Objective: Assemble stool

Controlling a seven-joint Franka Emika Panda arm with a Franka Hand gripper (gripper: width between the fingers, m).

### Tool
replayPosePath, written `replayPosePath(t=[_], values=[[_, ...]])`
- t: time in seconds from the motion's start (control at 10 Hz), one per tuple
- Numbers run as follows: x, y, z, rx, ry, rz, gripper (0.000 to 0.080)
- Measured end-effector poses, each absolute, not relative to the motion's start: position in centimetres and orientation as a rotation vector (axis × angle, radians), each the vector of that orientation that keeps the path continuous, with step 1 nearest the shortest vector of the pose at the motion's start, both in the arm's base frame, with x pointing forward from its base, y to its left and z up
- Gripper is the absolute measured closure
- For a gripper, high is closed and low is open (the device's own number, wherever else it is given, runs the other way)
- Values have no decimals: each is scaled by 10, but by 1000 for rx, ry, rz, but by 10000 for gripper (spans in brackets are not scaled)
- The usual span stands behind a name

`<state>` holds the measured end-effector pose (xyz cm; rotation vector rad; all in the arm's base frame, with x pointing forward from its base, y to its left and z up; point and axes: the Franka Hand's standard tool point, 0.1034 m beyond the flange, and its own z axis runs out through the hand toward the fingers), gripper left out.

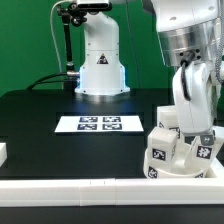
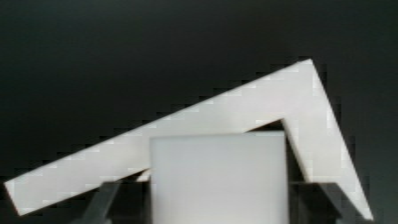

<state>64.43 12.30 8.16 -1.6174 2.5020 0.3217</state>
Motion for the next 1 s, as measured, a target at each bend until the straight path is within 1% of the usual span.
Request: replayPosePath(t=[0.1,0.2,0.3,0.4,0.5,0.7,1.0], values=[[644,124,82,-1632,2491,322,459],[644,125,82,-1635,2489,322,252],[646,125,87,-1651,2469,316,252],[649,126,98,-1652,2449,306,170],[653,127,108,-1644,2435,300,154],[656,131,118,-1632,2422,299,151],[655,131,116,-1644,2416,300,151]])
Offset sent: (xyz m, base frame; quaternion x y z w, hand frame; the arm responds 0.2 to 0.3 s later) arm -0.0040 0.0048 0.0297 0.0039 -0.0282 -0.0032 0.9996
